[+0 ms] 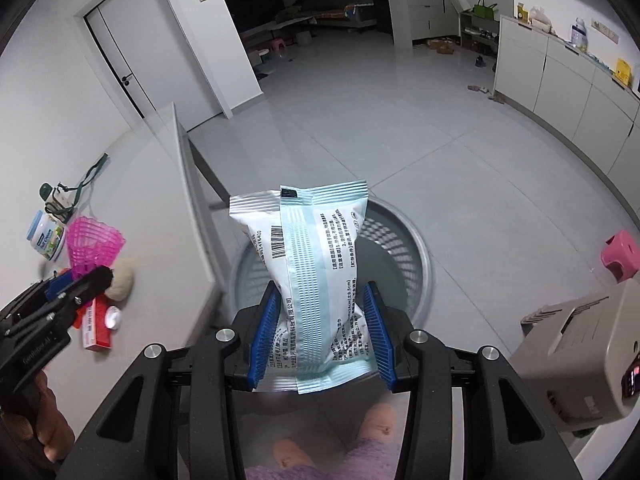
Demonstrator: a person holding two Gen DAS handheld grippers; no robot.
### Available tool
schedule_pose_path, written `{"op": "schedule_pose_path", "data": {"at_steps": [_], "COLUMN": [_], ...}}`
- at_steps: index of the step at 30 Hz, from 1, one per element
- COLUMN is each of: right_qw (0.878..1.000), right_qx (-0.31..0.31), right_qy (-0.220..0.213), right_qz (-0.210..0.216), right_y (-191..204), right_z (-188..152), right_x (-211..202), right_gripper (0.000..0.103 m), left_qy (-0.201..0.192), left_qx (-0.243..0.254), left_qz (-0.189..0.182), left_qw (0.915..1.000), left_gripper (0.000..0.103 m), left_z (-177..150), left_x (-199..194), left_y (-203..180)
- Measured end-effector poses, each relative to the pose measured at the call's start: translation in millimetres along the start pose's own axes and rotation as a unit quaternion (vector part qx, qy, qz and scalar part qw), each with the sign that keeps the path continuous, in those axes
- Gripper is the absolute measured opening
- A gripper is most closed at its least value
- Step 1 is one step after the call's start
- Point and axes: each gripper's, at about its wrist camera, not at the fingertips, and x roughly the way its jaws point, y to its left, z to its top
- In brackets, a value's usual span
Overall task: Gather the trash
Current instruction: 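Carry both items over the wastebasket and open both tools to drop them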
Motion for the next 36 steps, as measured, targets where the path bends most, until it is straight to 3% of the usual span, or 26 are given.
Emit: {"op": "schedule_pose_path", "data": {"at_steps": [8, 17, 28, 31, 36], "right_qw": [0.998, 0.992, 0.989, 0.989, 0.989], "right_qx": [-0.017, -0.040, -0.064, -0.067, -0.067], "right_qy": [0.052, 0.106, 0.119, 0.115, 0.113], "right_qz": [0.017, 0.047, 0.063, 0.066, 0.067], "right_y": [-46.8, -59.4, -64.7, -65.8, -67.4], "right_z": [9.2, 10.9, 22.9, 25.2, 27.6], "right_x": [52.3, 105.9, 120.5, 119.6, 118.6], "right_gripper": [0.041, 0.041, 0.042, 0.057, 0.058], "left_qy": [0.062, 0.106, 0.111, 0.107, 0.104], "left_qx": [-0.010, -0.024, -0.045, -0.049, -0.053], "left_qz": [0.001, 0.018, 0.040, 0.047, 0.052], "left_qw": [0.9980, 0.9939, 0.9920, 0.9919, 0.9918], "left_gripper": [0.039, 0.040, 0.048, 0.056, 0.057], "left_z": [5.2, 0.7, 4.7, 5.5, 5.7], "left_x": [72.7, 121.7, 130.4, 127.1, 124.2], "left_y": [-48.5, -75.1, -75.4, -75.8, -75.6]}}
